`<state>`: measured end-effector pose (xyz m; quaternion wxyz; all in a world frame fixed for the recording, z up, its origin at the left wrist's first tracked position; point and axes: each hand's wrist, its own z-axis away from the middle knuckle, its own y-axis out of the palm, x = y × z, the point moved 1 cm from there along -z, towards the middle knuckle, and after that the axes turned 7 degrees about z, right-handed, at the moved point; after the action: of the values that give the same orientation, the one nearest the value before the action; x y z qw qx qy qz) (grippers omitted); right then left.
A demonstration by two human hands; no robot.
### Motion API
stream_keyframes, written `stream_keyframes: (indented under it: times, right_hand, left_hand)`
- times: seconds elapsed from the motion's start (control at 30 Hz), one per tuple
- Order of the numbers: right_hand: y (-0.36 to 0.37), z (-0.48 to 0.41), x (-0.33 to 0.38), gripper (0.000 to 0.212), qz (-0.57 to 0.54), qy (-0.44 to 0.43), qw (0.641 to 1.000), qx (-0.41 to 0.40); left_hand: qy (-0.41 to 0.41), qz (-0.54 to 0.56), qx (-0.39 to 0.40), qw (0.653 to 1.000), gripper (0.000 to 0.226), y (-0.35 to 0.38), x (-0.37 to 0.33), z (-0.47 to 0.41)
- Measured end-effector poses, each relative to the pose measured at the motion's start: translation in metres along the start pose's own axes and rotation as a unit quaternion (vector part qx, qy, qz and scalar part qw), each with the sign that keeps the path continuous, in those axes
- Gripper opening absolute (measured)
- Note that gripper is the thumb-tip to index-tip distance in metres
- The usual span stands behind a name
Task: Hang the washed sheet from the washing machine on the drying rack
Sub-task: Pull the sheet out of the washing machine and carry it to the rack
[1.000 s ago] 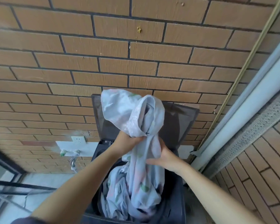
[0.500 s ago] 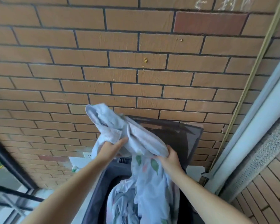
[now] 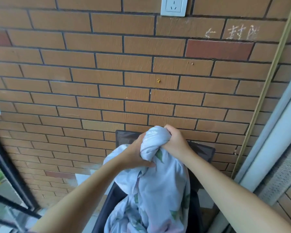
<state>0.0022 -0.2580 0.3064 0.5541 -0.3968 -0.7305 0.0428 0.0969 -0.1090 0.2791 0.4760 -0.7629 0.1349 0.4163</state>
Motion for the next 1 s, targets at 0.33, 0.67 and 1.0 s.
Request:
stream_keyframes:
  times: [0.33, 0.67, 1.0]
  right_hand:
    - [0.002, 0.05, -0.037, 0.104, -0.1, 0.101, 0.982, 0.121]
    - [0.045, 0.081, -0.065, 0.012, -0.094, 0.236, 0.967, -0.034]
    - [-0.029, 0.016, 0.01, 0.027, -0.035, 0.093, 0.982, -0.162]
  left_hand:
    - [-0.186, 0.502, -0.199, 0.821, 0.029, 0.013, -0.021, -0.02]
    - [-0.153, 0.548, -0.213, 0.795, 0.034, -0.037, -0.052, -0.029]
    - [-0.217, 0.252, -0.124, 0.935, 0.108, -0.072, 0.07, 0.058]
